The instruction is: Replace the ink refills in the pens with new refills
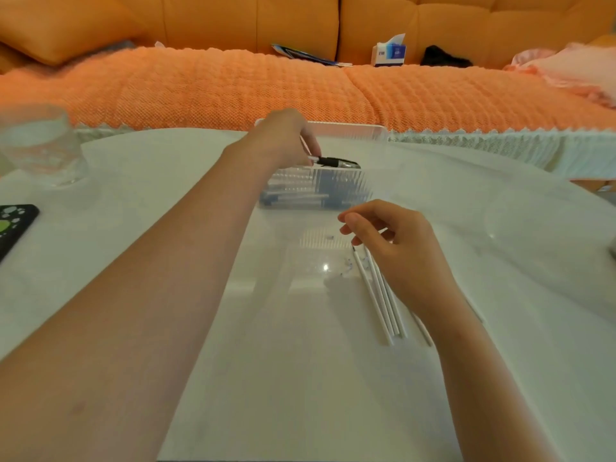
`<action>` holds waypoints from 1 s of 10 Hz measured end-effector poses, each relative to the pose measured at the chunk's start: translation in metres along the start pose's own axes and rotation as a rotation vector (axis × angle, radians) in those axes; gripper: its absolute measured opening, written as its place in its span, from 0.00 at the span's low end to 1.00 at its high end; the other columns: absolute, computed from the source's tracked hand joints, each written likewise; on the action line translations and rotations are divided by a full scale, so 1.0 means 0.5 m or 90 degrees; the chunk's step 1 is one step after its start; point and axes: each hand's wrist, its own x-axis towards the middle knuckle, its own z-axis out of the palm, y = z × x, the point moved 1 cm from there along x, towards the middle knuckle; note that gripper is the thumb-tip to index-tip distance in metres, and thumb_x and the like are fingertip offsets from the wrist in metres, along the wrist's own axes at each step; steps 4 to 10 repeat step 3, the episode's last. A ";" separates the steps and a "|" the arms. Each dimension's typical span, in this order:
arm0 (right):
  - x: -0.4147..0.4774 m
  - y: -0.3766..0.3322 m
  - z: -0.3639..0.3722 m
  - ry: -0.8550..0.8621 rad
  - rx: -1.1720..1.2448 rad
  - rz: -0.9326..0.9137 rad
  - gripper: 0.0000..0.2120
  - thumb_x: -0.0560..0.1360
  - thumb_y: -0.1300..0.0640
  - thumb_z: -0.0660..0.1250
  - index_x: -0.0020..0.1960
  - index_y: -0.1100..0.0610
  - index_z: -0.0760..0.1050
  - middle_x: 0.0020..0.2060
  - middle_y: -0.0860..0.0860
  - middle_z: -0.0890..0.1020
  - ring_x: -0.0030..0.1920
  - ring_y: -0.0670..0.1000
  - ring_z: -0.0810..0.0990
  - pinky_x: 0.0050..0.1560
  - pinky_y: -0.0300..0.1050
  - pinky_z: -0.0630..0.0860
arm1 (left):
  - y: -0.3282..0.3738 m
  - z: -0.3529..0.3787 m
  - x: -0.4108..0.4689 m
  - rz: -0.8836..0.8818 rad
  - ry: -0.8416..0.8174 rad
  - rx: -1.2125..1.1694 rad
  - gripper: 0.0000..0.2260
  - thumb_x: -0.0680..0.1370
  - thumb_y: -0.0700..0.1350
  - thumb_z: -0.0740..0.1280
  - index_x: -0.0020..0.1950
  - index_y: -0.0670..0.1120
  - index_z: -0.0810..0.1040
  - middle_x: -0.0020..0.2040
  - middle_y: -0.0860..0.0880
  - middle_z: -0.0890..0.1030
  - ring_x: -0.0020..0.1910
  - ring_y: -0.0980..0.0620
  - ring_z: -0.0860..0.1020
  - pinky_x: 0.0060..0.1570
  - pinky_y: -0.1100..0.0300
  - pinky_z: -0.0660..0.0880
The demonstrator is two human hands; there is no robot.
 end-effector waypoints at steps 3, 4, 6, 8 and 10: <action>0.000 -0.006 -0.011 0.016 0.010 -0.020 0.07 0.78 0.56 0.64 0.47 0.53 0.80 0.38 0.45 0.83 0.39 0.43 0.80 0.41 0.35 0.75 | -0.033 0.006 -0.007 0.012 0.037 -0.095 0.06 0.77 0.44 0.67 0.50 0.49 0.83 0.48 0.51 0.81 0.47 0.54 0.76 0.46 0.60 0.69; 0.000 -0.006 -0.011 0.016 0.010 -0.020 0.07 0.78 0.56 0.64 0.47 0.53 0.80 0.38 0.45 0.83 0.39 0.43 0.80 0.41 0.35 0.75 | -0.033 0.006 -0.007 0.012 0.037 -0.095 0.06 0.77 0.44 0.67 0.50 0.49 0.83 0.48 0.51 0.81 0.47 0.54 0.76 0.46 0.60 0.69; 0.000 -0.006 -0.011 0.016 0.010 -0.020 0.07 0.78 0.56 0.64 0.47 0.53 0.80 0.38 0.45 0.83 0.39 0.43 0.80 0.41 0.35 0.75 | -0.033 0.006 -0.007 0.012 0.037 -0.095 0.06 0.77 0.44 0.67 0.50 0.49 0.83 0.48 0.51 0.81 0.47 0.54 0.76 0.46 0.60 0.69; 0.000 -0.006 -0.011 0.016 0.010 -0.020 0.07 0.78 0.56 0.64 0.47 0.53 0.80 0.38 0.45 0.83 0.39 0.43 0.80 0.41 0.35 0.75 | -0.033 0.006 -0.007 0.012 0.037 -0.095 0.06 0.77 0.44 0.67 0.50 0.49 0.83 0.48 0.51 0.81 0.47 0.54 0.76 0.46 0.60 0.69; 0.000 -0.006 -0.011 0.016 0.010 -0.020 0.07 0.78 0.56 0.64 0.47 0.53 0.80 0.38 0.45 0.83 0.39 0.43 0.80 0.41 0.35 0.75 | -0.033 0.006 -0.007 0.012 0.037 -0.095 0.06 0.77 0.44 0.67 0.50 0.49 0.83 0.48 0.51 0.81 0.47 0.54 0.76 0.46 0.60 0.69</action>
